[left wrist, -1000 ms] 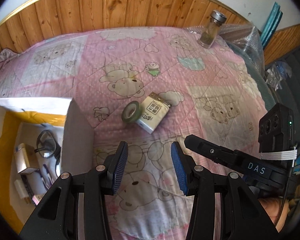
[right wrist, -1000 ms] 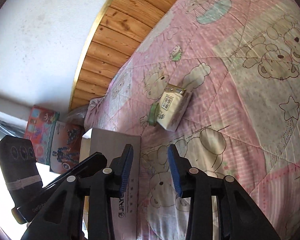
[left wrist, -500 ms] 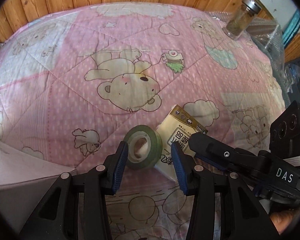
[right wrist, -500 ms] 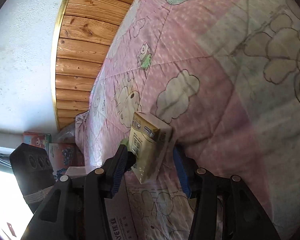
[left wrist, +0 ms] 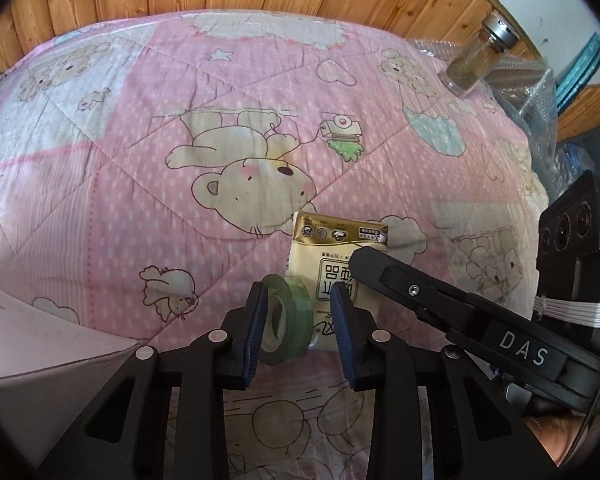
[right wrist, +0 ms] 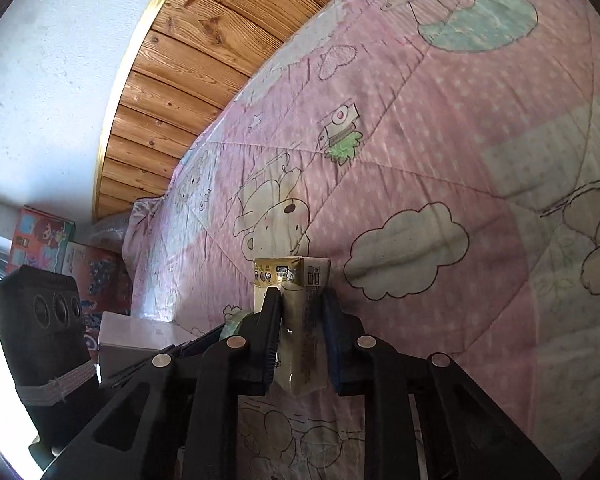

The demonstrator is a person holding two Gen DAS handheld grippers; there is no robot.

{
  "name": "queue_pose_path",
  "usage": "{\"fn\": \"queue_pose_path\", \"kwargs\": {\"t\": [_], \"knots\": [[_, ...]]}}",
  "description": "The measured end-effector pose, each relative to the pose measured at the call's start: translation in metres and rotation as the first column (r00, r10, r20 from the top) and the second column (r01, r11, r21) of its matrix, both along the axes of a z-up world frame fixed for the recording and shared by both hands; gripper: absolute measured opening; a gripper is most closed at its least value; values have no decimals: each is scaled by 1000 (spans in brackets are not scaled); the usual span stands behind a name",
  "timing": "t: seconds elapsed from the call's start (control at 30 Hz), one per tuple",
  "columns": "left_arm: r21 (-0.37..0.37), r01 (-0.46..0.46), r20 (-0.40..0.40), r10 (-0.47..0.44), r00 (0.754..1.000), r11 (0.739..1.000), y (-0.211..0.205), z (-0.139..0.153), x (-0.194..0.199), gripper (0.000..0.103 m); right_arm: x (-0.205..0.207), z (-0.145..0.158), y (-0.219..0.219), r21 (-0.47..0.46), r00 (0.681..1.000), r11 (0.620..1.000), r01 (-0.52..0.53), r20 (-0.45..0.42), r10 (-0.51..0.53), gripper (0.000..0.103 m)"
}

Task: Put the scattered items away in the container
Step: 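Grasp the green tape roll with the left tool while the right tool grasps the gold tissue pack, then carry the tape roll and tissue pack over the white box with both tools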

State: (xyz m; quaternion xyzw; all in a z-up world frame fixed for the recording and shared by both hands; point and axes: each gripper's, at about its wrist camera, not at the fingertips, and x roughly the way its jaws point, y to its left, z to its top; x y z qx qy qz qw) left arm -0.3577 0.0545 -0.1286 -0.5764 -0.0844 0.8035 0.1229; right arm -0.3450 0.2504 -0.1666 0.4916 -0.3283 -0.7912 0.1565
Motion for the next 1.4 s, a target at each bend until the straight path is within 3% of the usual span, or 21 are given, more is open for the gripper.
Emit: {"fn": "queue_pose_path", "kwargs": {"t": [0.1, 0.2, 0.3, 0.37, 0.43, 0.53, 0.63, 0.73, 0.83, 0.93, 1.0, 1.07, 1.2, 1.27, 1.4], "knots": [[23, -6, 3, 6, 1000, 1000, -1, 7, 4, 30, 10, 25, 4, 133, 998, 991, -6, -67, 15, 21], [-9, 6, 21, -6, 1000, 1000, 0, 4, 9, 29, 18, 44, -6, 309, 988, 949, -70, -111, 109, 22], [-41, 17, 47, -15, 999, 999, 3, -6, 15, 28, 19, 37, -23, 364, 973, 916, -166, -89, 211, 27], [-70, 14, 58, -10, 998, 997, 3, -13, 16, 28, 20, 28, -28, 397, 977, 905, -151, -81, 199, 32], [-115, 15, 54, -8, 998, 993, 3, -17, 16, 31, 18, 14, -22, 374, 985, 917, -141, -45, 169, 39], [-102, 19, 52, -13, 999, 995, 1, -20, 14, 35, 17, 0, -9, 295, 991, 948, -116, -25, 130, 49], [-95, 10, 55, -5, 998, 995, 2, -21, 11, 39, 16, -2, -2, 251, 991, 960, -125, -21, 134, 51], [-70, 4, 52, -1, 999, 998, 2, -16, 10, 40, 19, 3, 0, 261, 992, 959, -113, -16, 121, 51], [-80, 20, 49, -16, 999, 997, 6, -16, 10, 42, 24, 6, -1, 315, 993, 943, -103, -26, 117, 59], [-92, 4, 58, 1, 998, 996, 4, -22, 7, 44, 22, 1, -3, 234, 987, 961, -148, -20, 157, 55], [-102, -3, 56, 9, 998, 995, 3, -21, 7, 45, 23, -2, -3, 147, 985, 975, -167, -17, 172, 45], [-95, 6, 58, 0, 998, 996, 2, -21, 8, 47, 25, -1, -5, 168, 982, 970, -178, -27, 185, 31], [-100, 16, 51, -11, 999, 995, 5, -23, 9, 47, 26, 4, -1, 147, 984, 976, -163, -52, 172, 25], [-101, 25, 44, -21, 999, 995, 6, -23, 9, 49, 28, 11, -1, 167, 983, 973, -159, -70, 172, 23], [-87, 34, 65, -28, 997, 996, 12, -23, 9, 47, 38, 33, -2, 336, 976, 931, -140, -114, 188, 23]]}}
